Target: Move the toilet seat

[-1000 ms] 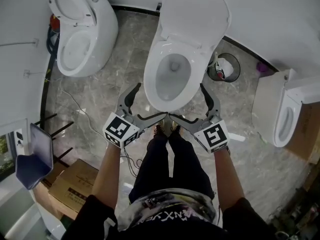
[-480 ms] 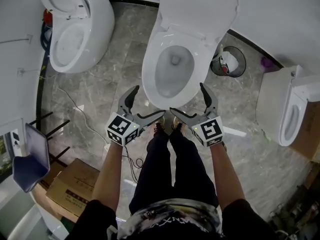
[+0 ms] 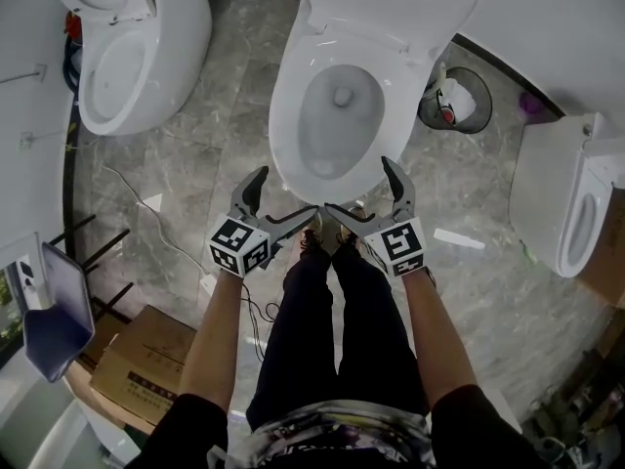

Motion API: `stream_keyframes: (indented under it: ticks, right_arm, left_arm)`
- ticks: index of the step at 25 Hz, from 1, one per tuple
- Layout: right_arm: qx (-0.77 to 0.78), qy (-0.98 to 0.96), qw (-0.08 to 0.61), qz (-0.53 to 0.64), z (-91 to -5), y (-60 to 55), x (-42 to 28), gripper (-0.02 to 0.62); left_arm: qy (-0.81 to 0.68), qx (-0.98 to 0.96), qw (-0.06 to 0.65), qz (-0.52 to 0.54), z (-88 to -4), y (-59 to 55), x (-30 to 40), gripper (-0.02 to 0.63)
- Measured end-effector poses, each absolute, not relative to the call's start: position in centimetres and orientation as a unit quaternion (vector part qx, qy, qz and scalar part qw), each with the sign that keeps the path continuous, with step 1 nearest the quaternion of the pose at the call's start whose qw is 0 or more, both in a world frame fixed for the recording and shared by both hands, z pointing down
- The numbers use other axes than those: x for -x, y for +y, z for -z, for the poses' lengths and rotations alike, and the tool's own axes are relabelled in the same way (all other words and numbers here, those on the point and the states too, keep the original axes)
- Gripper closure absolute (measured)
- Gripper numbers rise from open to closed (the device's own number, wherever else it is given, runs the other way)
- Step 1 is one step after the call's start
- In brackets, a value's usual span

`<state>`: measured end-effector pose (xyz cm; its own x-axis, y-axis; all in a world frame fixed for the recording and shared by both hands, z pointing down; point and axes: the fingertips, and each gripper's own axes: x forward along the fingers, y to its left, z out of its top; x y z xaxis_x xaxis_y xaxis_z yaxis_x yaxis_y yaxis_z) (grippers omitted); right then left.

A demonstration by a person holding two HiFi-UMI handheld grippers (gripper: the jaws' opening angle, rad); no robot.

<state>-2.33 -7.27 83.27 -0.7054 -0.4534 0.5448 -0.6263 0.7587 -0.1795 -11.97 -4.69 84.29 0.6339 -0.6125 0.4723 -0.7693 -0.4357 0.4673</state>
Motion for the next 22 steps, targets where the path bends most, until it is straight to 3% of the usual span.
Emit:
stream_keyframes:
  ticks: [7, 22]
  right_arm:
    - [-0.294, -0.900, 0.249, -0.203, -86.3, -6.5, 2.0, 0.012]
    - [-0.417, -0.769, 0.117, -0.470, -93.6, -6.5, -3.7, 0.020]
  left_arm:
    - [-0.407, -0.830, 0.365, -0.110, -87.0, -4.3, 10.8, 0.058]
    - [-0.498, -0.669, 0.543, 0.095, -92.7, -3.1, 13.4, 0.058]
